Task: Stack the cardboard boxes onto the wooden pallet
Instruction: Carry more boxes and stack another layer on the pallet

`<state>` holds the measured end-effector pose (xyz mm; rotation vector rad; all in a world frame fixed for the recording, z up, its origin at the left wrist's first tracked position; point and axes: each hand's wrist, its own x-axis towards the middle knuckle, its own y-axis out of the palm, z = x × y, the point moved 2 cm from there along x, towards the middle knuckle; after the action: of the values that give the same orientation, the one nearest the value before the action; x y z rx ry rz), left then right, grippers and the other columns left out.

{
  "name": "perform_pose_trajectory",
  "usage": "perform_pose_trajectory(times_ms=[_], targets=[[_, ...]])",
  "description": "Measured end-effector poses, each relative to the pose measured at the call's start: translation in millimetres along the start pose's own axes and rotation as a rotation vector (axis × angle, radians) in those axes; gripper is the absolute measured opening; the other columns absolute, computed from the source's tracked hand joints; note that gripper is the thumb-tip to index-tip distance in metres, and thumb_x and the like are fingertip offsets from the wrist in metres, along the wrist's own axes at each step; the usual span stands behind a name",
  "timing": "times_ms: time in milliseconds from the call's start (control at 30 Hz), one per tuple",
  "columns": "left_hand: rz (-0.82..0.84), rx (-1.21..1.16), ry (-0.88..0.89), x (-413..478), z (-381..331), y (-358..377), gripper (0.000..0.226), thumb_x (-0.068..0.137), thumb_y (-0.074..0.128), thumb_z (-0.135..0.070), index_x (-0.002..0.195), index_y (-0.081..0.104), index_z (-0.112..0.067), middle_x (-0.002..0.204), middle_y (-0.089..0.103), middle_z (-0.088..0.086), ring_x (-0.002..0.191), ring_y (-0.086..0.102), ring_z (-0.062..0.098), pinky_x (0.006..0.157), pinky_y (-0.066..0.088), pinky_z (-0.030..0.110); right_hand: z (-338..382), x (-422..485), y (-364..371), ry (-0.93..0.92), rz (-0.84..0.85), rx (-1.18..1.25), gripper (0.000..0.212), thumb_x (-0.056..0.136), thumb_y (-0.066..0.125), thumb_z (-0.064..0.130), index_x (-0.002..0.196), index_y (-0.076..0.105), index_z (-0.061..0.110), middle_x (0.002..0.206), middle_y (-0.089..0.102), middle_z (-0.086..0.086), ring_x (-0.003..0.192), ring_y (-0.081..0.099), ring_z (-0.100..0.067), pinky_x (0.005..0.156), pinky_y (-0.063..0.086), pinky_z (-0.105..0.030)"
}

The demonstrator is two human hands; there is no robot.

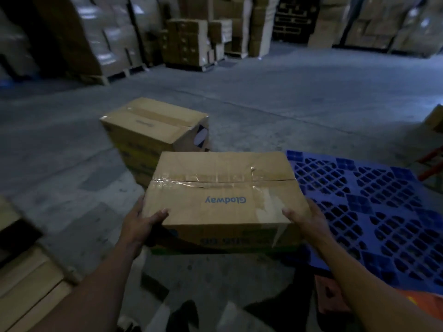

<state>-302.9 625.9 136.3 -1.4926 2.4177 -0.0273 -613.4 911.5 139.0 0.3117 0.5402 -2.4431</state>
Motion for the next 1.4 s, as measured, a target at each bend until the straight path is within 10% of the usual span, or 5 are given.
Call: perform_pose_trajectory(times_ms=[200,367,533,1000,1400], targets=[[-0.22,-0.029,0.029,-76,-1,-102,0.096,0.05,0.088,-0.064,0.137,0.052,-0.042,0.135,0.056,-0.003,0.122,0.052,0.028,0.099,0.047,0.048,26,-21,65,-0.139,0.232,-0.098,0.111,0.052,0.074,0.085,0.147,0.029,0.047,0.152,0.04,-0.002,0.126,0.051,-0.03,0.1,0.046,-0.062],[-0.411,-0.153,0.037,-132,-1,-186,0.068,0.084,0.078,-0.015,0.142,0.046,-0.034,0.13,0.05,0.004,0.112,0.048,0.027,0.103,0.044,0.052,85,-64,154,-0.254,0.366,-0.151,0.097,0.063,0.074,0.076,0.145,0.038,0.039,0.14,0.052,0.001,0.123,0.055,-0.032,0.1,0.046,-0.061],[-0.595,-0.206,-0.023,-153,27,-280,0.088,0.079,0.082,-0.023,0.154,0.035,-0.032,0.154,0.037,0.006,0.133,0.041,0.038,0.104,0.043,0.061,122,-91,259,-0.398,0.429,-0.145,0.067,0.081,0.078,0.043,0.139,0.049,0.023,0.125,0.059,-0.003,0.109,0.059,-0.024,0.077,0.051,-0.034],[-0.741,-0.354,-0.344,-88,216,-558,0.077,0.089,0.07,-0.004,0.152,0.039,-0.037,0.15,0.047,0.002,0.131,0.046,0.036,0.104,0.044,0.06,114,-105,659,-0.341,0.602,-0.356,0.085,0.075,0.08,0.049,0.147,0.043,0.023,0.14,0.053,-0.01,0.124,0.054,-0.035,0.1,0.048,-0.059],[-0.867,-0.314,-0.45,-14,349,-676,0.078,0.089,0.072,-0.009,0.156,0.033,-0.018,0.157,0.037,-0.001,0.137,0.044,0.024,0.112,0.036,0.037,57,-75,861,-0.213,0.764,-0.523,0.059,0.085,0.077,0.032,0.138,0.052,0.025,0.126,0.061,-0.002,0.109,0.063,-0.022,0.079,0.057,-0.036]])
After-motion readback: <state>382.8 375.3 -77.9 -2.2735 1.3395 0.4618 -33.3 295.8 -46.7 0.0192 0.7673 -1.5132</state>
